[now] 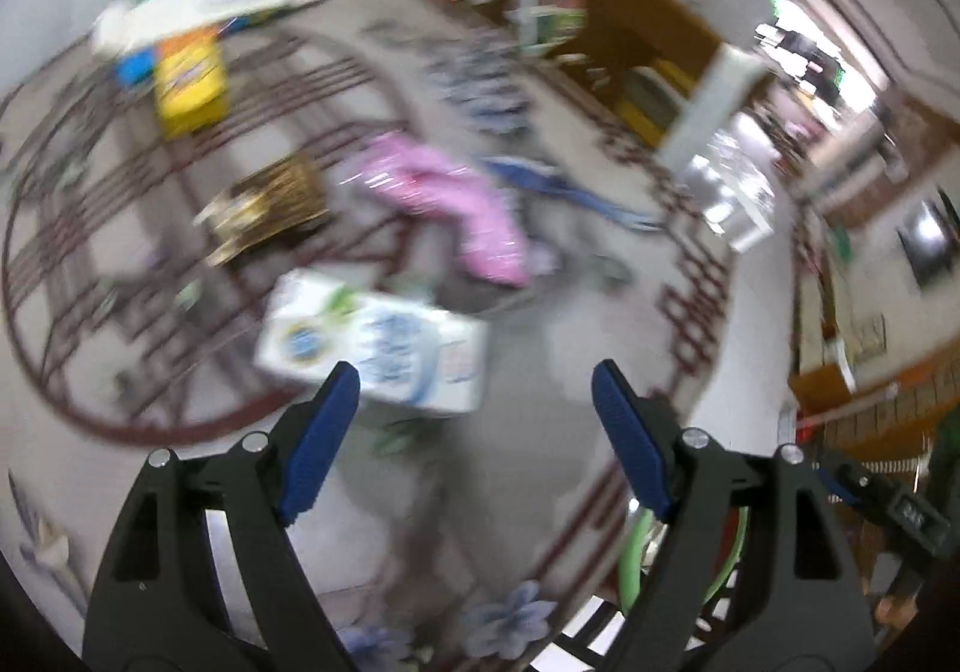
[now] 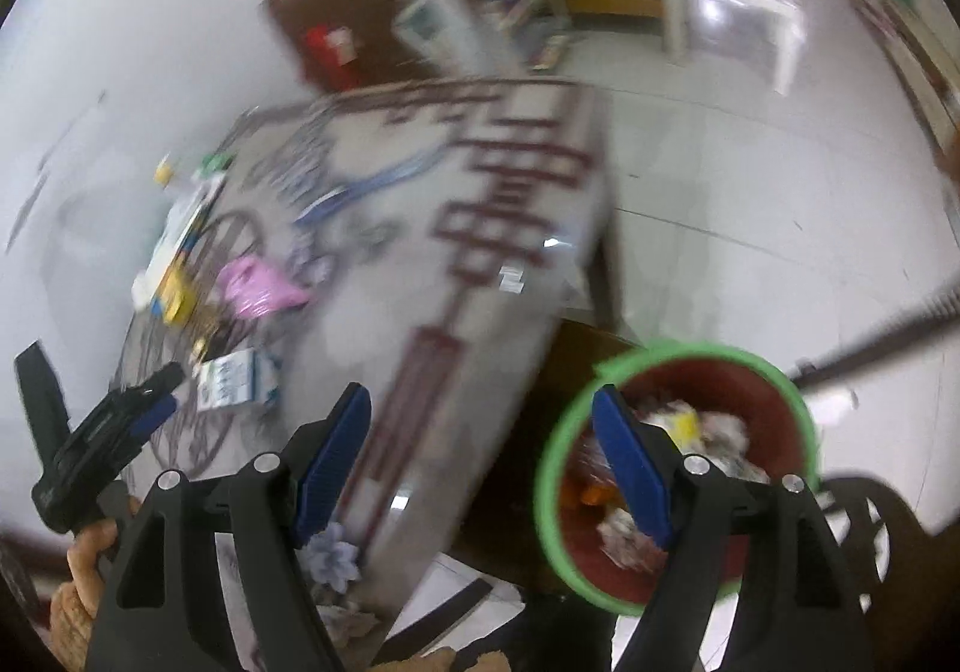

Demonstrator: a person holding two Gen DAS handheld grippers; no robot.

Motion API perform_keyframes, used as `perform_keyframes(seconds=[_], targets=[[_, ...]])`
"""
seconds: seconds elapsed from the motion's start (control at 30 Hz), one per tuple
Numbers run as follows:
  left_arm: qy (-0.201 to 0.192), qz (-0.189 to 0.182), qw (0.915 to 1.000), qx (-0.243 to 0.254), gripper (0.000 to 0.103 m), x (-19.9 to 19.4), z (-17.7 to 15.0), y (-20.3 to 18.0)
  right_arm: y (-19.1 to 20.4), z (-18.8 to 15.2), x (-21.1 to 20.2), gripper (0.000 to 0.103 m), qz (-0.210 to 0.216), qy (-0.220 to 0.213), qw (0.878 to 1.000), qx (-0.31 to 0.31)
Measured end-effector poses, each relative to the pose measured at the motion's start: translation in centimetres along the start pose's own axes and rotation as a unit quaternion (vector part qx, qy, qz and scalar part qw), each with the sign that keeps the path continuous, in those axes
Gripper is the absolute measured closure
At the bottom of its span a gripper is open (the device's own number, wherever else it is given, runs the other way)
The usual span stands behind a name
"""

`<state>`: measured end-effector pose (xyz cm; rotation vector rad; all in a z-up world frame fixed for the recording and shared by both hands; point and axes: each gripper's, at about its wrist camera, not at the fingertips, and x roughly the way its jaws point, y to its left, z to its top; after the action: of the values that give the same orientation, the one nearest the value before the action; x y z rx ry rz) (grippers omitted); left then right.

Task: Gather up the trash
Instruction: 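Grasp white milk carton with left tool while right tool grasps pink snack bag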

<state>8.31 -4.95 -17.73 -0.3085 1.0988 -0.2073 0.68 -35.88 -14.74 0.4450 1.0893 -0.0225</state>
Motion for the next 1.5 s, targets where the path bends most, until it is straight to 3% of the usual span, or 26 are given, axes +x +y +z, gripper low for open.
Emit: perform_keyframes(seconds=[0.13,0.2,0.27,0.33,0.5,0.67,0.77,0.83,1.03,1.17,1.27,1.37,1.5], targets=[[0.007,0.011,0.9943,-0.106,0.024,1.3,0.6,4.1,4.7,1.1,2.0,0.029,0.032,0.005,0.999,-0.034],[0.011,0.021,0.9904,-0.136,0.024,2.2,1.1,4.9,6.6,1.3,3.0,0.029,0.042,0.011,0.998,-0.049],[0.013,0.028,0.9878,-0.152,0.023,3.1,1.7,5.2,8.1,1.4,4.0,0.029,0.045,0.020,0.997,-0.063],[0.001,0.047,0.9858,-0.161,0.015,3.7,2.3,5.1,8.6,1.3,5.1,0.029,0.047,0.034,0.996,-0.064],[-0.027,0.086,0.9753,-0.202,0.013,4.7,3.1,5.0,8.3,1.7,6.7,0.029,0.038,0.059,0.995,-0.066],[-0.001,0.120,0.9663,-0.228,0.013,6.4,2.0,5.9,8.1,3.1,8.1,0.029,0.040,0.069,0.995,-0.064],[0.021,0.113,0.9692,-0.218,0.013,6.6,1.2,6.2,8.7,3.9,9.3,0.029,0.046,0.077,0.993,-0.071],[0.018,0.104,0.9707,-0.215,0.025,6.1,0.8,6.3,9.6,4.5,10.2,0.029,0.051,0.084,0.992,-0.082],[0.010,0.071,0.9882,-0.135,0.038,6.0,2.1,6.4,13.3,6.2,12.7,0.029,0.068,0.089,0.985,-0.134],[0.007,0.089,0.9955,-0.030,0.038,5.3,3.8,6.4,16.9,8.1,14.9,0.029,0.072,0.071,0.977,-0.185],[-0.001,0.124,0.9906,0.057,0.038,4.4,4.1,6.3,18.9,8.9,17.3,0.029,0.069,0.073,0.972,-0.215],[-0.001,0.127,0.9904,0.054,0.037,4.0,3.8,7.0,20.5,9.1,20.2,0.029,0.056,0.083,0.963,-0.248],[0.007,0.110,0.9939,-0.004,0.029,3.9,2.5,8.0,21.5,8.9,23.0,0.029,0.046,0.105,0.956,-0.270]])
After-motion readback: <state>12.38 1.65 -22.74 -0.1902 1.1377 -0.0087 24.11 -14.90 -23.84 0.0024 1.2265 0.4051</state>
